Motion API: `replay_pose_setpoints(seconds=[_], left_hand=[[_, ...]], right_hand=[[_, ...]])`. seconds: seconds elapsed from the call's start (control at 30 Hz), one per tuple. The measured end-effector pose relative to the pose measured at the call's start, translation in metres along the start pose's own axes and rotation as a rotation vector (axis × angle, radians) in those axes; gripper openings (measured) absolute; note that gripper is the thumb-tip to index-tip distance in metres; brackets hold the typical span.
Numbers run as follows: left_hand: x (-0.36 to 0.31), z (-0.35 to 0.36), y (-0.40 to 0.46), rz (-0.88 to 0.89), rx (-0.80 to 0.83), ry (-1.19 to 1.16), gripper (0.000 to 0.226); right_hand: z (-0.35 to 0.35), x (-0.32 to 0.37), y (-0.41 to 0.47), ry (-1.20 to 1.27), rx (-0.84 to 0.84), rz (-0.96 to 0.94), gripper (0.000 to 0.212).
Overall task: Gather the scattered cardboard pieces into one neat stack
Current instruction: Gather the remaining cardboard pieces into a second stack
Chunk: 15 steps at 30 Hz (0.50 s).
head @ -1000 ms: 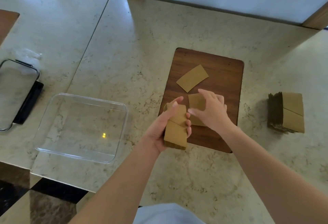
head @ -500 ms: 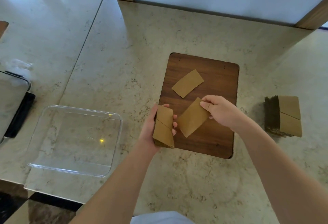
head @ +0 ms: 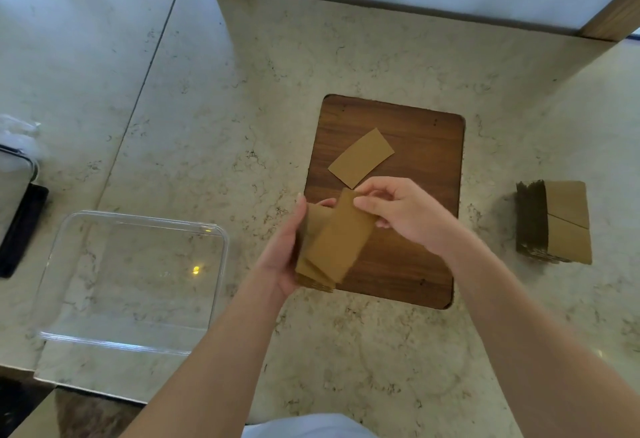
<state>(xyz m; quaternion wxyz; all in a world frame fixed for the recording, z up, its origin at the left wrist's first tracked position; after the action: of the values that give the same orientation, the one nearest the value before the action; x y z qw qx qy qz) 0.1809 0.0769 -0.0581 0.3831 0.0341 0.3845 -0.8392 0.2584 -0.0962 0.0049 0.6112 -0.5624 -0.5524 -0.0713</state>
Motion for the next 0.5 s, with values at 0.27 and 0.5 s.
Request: replay_pose_setpoints(seconds=[0.27, 0.5], left_hand=[[0.001, 0.015, 0.015, 0.093, -0.050, -0.072, 0.063], [-0.004, 0.008, 0.011, 0.067, -0.088, -0.226, 0.048]], right_hand=[[-0.041, 0.000, 0.067, -0.490, -0.573, 0.174, 0.087], [-0.026, 0.010, 0.102, -0.478, -0.587, 0.174, 0.088]])
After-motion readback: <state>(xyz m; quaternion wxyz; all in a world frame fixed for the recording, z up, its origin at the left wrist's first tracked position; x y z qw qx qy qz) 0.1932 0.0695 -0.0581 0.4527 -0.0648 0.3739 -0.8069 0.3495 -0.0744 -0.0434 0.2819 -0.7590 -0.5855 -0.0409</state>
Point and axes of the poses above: each hand's wrist, its own y-axis towards the middle knuckle, its own z-axis out of the palm, x = y × z, the point moved 4 cm from there along y, towards the middle knuckle, and after that the axes turned 4 degrees about z, right-handed, at the moved point
